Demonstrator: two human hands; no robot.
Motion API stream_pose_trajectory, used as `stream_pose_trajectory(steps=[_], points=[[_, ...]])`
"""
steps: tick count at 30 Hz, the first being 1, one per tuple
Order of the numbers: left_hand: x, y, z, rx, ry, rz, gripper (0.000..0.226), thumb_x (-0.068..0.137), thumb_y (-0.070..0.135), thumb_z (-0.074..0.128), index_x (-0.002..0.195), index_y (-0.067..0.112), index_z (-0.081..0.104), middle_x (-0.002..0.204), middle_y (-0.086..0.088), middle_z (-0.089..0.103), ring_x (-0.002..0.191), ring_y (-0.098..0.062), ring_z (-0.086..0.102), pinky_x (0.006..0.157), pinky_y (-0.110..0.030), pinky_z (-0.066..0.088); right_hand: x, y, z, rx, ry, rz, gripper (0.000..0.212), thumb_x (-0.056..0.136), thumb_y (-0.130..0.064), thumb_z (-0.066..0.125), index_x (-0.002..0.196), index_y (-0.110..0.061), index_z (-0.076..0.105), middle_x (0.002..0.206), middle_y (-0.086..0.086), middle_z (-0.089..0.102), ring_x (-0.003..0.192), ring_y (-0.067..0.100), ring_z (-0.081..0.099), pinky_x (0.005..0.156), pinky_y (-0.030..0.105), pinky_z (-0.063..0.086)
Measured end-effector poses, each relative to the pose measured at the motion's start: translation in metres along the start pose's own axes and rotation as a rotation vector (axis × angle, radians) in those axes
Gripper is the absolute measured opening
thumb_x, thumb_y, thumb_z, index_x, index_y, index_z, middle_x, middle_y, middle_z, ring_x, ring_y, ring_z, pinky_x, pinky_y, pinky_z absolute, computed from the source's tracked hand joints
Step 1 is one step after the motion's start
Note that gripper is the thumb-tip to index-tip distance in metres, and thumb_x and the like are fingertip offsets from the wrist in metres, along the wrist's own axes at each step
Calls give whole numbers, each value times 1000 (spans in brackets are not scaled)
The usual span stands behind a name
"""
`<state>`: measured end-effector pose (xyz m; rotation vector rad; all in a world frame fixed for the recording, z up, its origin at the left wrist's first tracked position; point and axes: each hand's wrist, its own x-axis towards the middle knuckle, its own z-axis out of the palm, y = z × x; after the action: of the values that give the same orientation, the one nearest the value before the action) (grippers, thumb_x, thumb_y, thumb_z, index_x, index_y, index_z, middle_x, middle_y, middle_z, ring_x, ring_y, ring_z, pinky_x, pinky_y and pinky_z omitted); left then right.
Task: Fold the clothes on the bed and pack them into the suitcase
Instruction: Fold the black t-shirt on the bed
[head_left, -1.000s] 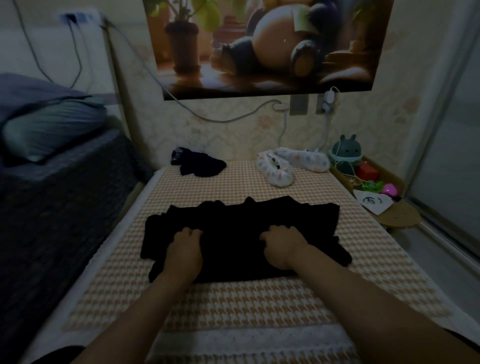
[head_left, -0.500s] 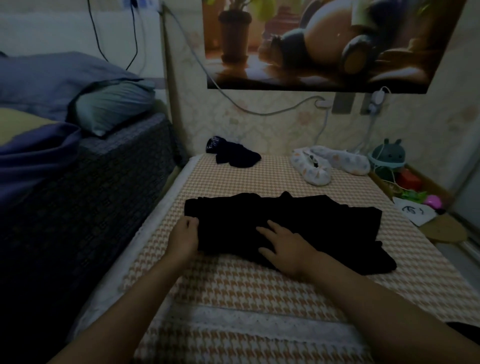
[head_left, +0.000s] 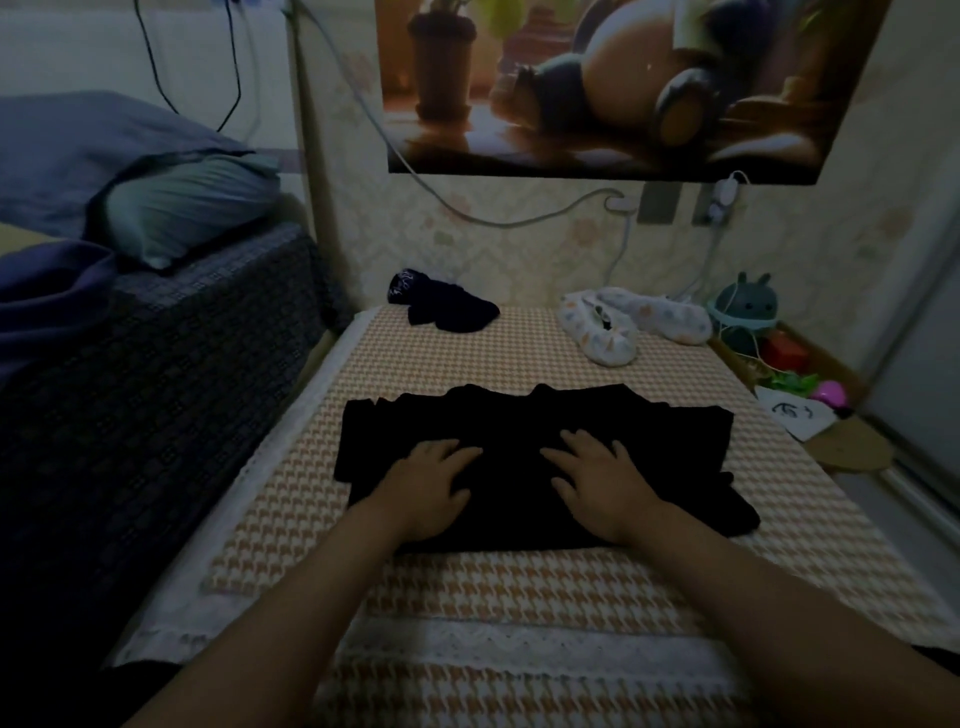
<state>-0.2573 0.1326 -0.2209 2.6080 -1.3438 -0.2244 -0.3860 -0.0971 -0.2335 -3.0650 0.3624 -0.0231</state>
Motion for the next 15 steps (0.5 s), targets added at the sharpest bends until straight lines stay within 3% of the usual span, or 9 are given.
stream_pose_trajectory(steps=[3, 5, 7, 10, 12, 15], points=[[13, 1, 19, 85, -323, -140, 67, 97, 62, 29, 149, 47, -11, 160, 5, -18, 147, -28, -15, 116, -60, 0, -7, 41, 5, -47, -125, 194, 63, 98, -60, 22, 154, -37, 5, 163, 3, -6, 149, 24, -8, 115, 62, 2], [24, 10, 16, 148, -372, -190, 72, 94, 66, 30, 150, 45, -10, 159, 3, -24, 146, -29, -20, 114, -61, -6, -16, 69, 5, 10, -245, 336, 76, 91, -73, 19, 154, -37, -4, 162, 2, -12, 149, 26, -11, 115, 63, 0], [37, 29, 10, 241, -304, -157, 76, 91, 67, 33, 152, 42, -4, 160, 2, -21, 146, -29, -18, 115, -58, -7, -25, 89, 6, 40, -288, 374, 79, 88, -78, 16, 153, -39, -6, 162, -2, -12, 149, 23, -10, 115, 61, 1], [59, 64, 17, 154, -136, 5, 67, 95, 61, 31, 152, 41, 3, 162, 4, -9, 148, -21, -10, 120, -49, 1, -28, 107, 6, 51, -125, 321, 65, 95, -67, 21, 152, -36, 19, 161, 1, 16, 146, 25, 16, 114, 55, 17], [75, 88, 29, 26, -90, 88, 62, 98, 60, 27, 152, 44, 2, 162, 8, -6, 148, -17, -9, 121, -45, 4, -29, 121, 2, 38, -15, 302, 51, 100, -53, 29, 145, -30, 37, 149, 3, 38, 133, 25, 37, 107, 46, 33], [98, 126, 50, 41, -89, 188, 59, 98, 60, 25, 151, 45, 4, 162, 8, -2, 149, -17, -5, 121, -44, 6, -28, 148, -5, 75, 33, 319, 42, 100, -38, 38, 140, -25, 45, 135, 5, 50, 118, 25, 48, 94, 39, 44]])
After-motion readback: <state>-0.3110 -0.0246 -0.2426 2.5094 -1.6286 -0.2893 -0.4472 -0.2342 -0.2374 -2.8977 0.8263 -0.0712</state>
